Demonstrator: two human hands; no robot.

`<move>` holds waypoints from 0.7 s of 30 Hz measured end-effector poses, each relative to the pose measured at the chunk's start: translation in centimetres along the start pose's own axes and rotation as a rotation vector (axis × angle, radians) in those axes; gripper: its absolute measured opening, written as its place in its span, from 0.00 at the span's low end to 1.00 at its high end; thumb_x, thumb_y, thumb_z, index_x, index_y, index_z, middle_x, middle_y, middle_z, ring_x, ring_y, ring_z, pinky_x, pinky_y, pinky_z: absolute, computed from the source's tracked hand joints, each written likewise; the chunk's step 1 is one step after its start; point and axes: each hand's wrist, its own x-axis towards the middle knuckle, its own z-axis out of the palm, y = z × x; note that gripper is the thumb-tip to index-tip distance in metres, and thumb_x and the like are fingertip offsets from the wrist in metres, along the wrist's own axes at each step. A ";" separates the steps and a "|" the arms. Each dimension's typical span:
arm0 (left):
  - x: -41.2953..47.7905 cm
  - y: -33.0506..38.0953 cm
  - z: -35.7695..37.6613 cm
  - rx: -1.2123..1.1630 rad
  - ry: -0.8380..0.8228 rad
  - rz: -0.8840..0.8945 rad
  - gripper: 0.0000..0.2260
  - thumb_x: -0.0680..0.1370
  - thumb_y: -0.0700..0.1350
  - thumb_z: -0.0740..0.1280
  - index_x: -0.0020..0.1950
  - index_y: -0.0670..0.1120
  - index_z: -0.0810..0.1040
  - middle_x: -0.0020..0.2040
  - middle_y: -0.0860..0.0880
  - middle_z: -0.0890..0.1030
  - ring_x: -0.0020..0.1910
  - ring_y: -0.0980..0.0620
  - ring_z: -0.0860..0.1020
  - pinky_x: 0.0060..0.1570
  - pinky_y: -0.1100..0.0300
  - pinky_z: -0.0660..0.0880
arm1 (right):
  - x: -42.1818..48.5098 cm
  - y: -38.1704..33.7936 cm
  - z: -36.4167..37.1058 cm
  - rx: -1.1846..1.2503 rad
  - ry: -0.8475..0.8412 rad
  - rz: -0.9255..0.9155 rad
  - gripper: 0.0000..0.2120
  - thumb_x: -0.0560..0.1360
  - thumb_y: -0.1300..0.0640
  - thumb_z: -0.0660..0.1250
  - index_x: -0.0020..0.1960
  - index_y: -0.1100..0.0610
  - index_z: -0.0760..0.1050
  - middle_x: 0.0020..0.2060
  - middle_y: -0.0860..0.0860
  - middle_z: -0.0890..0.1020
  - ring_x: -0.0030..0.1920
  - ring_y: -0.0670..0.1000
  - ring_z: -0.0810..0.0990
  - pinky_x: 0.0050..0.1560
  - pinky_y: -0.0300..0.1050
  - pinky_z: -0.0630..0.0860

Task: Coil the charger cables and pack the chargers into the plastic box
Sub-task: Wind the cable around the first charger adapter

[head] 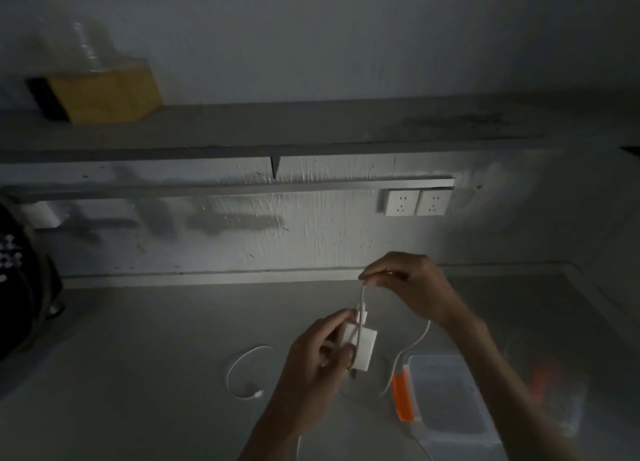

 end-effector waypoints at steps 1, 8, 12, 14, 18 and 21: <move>0.0 0.2 -0.3 0.070 0.011 0.020 0.21 0.71 0.50 0.64 0.64 0.53 0.75 0.55 0.54 0.82 0.50 0.56 0.81 0.49 0.57 0.80 | -0.1 0.8 1.0 0.081 -0.005 0.068 0.05 0.72 0.54 0.71 0.46 0.45 0.83 0.43 0.41 0.85 0.44 0.41 0.83 0.46 0.48 0.81; -0.2 1.2 -2.3 0.070 0.037 -0.061 0.16 0.68 0.44 0.66 0.55 0.53 0.77 0.47 0.51 0.83 0.42 0.58 0.81 0.45 0.60 0.78 | -1.5 1.4 7.5 0.462 0.148 0.258 0.05 0.72 0.59 0.70 0.44 0.53 0.84 0.41 0.52 0.86 0.39 0.50 0.83 0.45 0.46 0.78; -0.1 1.6 -2.4 0.017 0.012 -0.084 0.15 0.68 0.42 0.66 0.54 0.52 0.78 0.46 0.49 0.84 0.42 0.56 0.82 0.43 0.60 0.79 | -0.5 1.3 7.4 0.510 0.175 0.287 0.04 0.70 0.63 0.71 0.44 0.56 0.84 0.38 0.46 0.86 0.38 0.43 0.82 0.43 0.33 0.77; 0.4 1.7 -2.6 -0.029 0.031 -0.102 0.17 0.68 0.40 0.66 0.55 0.51 0.79 0.47 0.50 0.84 0.43 0.57 0.82 0.43 0.62 0.79 | -0.8 1.8 8.7 0.496 -0.092 0.351 0.05 0.70 0.65 0.71 0.45 0.61 0.83 0.38 0.45 0.85 0.41 0.42 0.82 0.44 0.32 0.76; 2.6 0.7 -3.8 -0.300 0.171 -0.247 0.17 0.71 0.31 0.69 0.58 0.44 0.79 0.50 0.45 0.85 0.47 0.51 0.84 0.41 0.62 0.80 | -6.1 1.9 12.8 0.524 -0.199 0.560 0.16 0.78 0.65 0.63 0.39 0.51 0.84 0.23 0.44 0.78 0.23 0.37 0.71 0.27 0.31 0.67; 4.6 -0.3 -4.3 -0.342 0.343 -0.277 0.13 0.72 0.30 0.69 0.55 0.39 0.81 0.49 0.40 0.85 0.40 0.53 0.83 0.34 0.66 0.78 | -9.4 1.0 13.1 0.417 -0.169 0.497 0.15 0.78 0.60 0.64 0.41 0.45 0.84 0.22 0.45 0.76 0.23 0.40 0.68 0.29 0.33 0.66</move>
